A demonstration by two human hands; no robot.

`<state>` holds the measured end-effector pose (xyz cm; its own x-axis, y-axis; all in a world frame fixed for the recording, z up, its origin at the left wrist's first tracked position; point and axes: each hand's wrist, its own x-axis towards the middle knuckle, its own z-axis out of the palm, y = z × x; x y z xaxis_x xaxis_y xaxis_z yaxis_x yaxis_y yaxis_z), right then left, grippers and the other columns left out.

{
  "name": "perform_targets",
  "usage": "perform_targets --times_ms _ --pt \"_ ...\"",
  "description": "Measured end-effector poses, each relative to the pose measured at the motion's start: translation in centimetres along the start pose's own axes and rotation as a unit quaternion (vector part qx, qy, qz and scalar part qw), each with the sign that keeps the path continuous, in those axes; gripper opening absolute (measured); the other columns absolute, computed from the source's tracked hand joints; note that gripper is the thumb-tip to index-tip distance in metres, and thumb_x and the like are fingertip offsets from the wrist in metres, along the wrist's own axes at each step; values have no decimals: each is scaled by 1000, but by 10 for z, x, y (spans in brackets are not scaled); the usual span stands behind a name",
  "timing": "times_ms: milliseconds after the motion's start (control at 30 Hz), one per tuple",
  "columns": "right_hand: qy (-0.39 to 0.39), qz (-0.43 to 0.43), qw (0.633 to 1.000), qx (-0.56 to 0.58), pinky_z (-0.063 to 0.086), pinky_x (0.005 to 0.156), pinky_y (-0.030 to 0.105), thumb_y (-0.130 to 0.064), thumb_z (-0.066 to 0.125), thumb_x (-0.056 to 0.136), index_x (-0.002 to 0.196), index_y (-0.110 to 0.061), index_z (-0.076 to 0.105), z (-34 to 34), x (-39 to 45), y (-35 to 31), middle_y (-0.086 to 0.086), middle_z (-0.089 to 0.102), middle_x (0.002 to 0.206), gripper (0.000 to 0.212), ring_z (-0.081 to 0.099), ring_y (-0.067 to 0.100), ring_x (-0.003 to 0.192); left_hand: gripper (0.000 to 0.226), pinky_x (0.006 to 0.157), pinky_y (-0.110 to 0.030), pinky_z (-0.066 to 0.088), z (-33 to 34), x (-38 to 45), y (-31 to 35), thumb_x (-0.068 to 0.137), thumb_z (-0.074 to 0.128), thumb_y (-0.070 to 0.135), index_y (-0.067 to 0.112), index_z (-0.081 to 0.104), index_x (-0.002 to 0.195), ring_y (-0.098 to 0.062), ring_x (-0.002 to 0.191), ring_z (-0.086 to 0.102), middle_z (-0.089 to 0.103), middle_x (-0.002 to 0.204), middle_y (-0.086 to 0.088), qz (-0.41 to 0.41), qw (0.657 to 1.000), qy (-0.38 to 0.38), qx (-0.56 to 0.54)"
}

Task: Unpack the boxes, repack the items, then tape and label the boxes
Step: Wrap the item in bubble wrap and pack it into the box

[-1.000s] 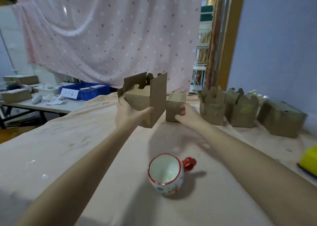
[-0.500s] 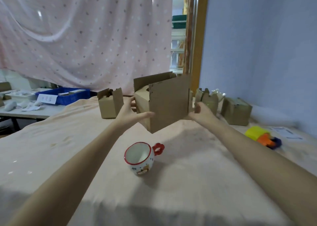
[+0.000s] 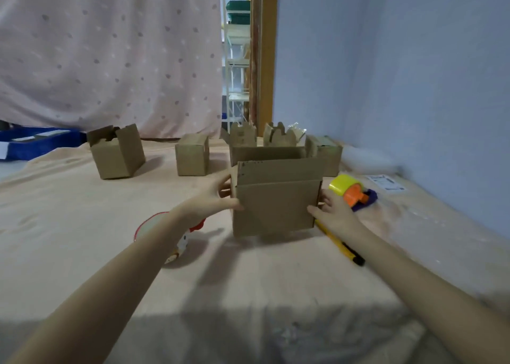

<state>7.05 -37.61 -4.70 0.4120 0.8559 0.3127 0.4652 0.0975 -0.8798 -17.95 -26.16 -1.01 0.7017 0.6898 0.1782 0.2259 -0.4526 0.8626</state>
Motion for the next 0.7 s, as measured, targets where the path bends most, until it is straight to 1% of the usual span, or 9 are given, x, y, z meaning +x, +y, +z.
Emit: perform_targets --times_ms 100,167,233,300,367,433,500,600,700 --pt "-22 12 1000 -12 46 68 7 14 44 90 114 7 52 10 0 15 5 59 98 26 59 12 85 79 83 -9 46 4 1 -9 69 76 10 18 39 139 -8 113 54 55 121 9 -35 999 -12 21" --pt "-42 28 998 -21 50 76 19 16 36 88 102 -3 56 15 0 21 0 60 91 31 61 19 88 76 74 -6 45 6 3 -13 76 70 -7 13 35 140 -13 111 53 54 116 9 -66 995 -11 68" --pt "-38 60 997 -3 51 72 26 14 31 91 95 -7 56 14 6 22 5 61 91 32 61 23 85 77 75 -12 47 2 5 -13 77 63 -11 15 33 143 -15 107 55 54 123 3 -94 987 -28 126" --pt "6 94 995 40 51 61 27 3 31 99 104 -5 56 4 14 9 11 61 97 27 59 18 75 79 79 -26 52 -9 7 -6 79 52 -14 20 31 147 -19 106 58 47 138 -4 -123 979 -30 162" --pt "51 90 994 37 54 64 35 -11 35 102 109 -8 57 -11 26 -12 10 62 98 23 60 18 75 71 83 -34 54 -22 11 11 85 39 -18 19 37 145 -24 103 60 43 142 -8 -144 980 21 138" --pt "36 78 996 5 55 68 37 -24 40 102 108 -11 57 -22 38 -36 9 63 103 22 62 19 82 50 79 -39 56 -27 14 32 94 36 -9 16 50 136 -29 96 62 49 135 -14 -145 981 101 78" --pt "-24 92 995 -44 57 68 36 -38 47 98 109 -11 58 -24 45 -56 7 63 106 32 64 21 88 34 73 -41 58 -21 18 49 101 39 12 18 55 130 -32 94 62 52 132 -15 -155 973 137 103" --pt "-136 129 967 -170 59 69 35 -49 53 91 113 -11 55 -16 46 -76 3 62 102 44 65 20 89 40 72 -43 59 -5 21 63 100 44 37 22 50 136 -34 98 60 49 136 -11 -206 961 68 171" --pt "-161 122 966 -160 58 73 37 -35 57 92 121 -10 45 -13 38 -79 1 59 104 41 61 19 93 46 73 -45 59 -1 12 69 95 54 38 32 44 139 -31 100 59 49 132 -8 -190 965 32 180"
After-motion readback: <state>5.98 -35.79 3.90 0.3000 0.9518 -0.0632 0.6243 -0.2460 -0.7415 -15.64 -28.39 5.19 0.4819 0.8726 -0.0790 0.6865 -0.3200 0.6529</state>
